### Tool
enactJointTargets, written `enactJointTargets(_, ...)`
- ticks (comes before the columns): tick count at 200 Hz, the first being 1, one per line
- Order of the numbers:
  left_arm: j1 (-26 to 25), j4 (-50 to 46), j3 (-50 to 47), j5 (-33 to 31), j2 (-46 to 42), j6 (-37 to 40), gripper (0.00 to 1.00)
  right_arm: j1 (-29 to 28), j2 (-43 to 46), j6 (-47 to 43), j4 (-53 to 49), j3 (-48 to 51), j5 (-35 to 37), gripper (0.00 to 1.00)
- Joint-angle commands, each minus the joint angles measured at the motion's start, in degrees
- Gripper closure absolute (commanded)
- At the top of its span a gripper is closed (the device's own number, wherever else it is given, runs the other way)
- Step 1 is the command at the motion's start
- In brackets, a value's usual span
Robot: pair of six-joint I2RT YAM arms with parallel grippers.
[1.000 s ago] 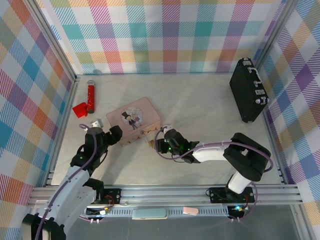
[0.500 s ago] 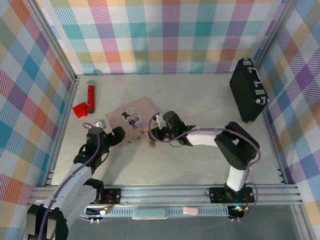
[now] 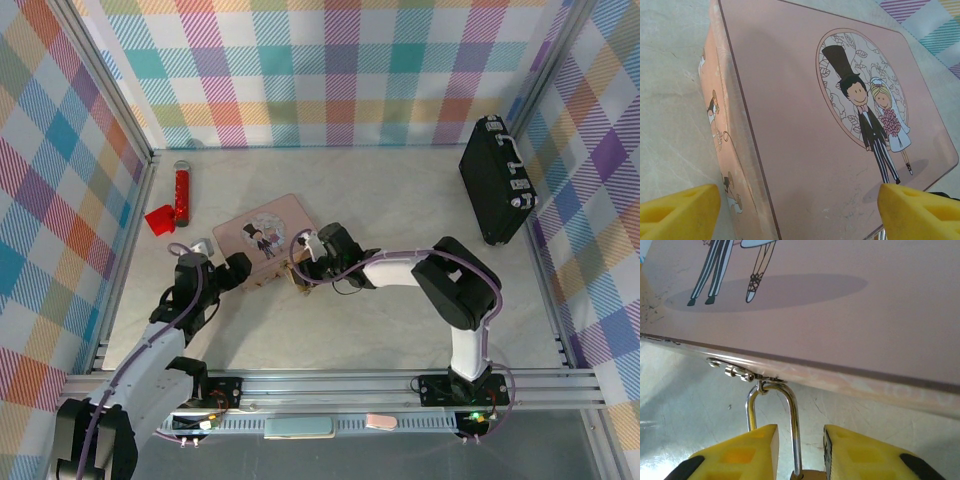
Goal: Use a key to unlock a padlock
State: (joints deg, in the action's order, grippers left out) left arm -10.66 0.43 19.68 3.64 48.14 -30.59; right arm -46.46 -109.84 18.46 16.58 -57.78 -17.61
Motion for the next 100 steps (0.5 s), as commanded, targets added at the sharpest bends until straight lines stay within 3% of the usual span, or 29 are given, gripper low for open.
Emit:
enactJointTargets(1,1.07,2.11,-0.61,0.93,0.42,-0.41,0.18,-0.13,-1.55,-1.22,0.34,-1.7,-2.18,0.73)
enactJointTargets(100,1.16,3.97,0.26,3.64,4.49,-0.99,0.19,-0.13,-2.81,0.62,1.86,-1.5,-4.38,0.82)
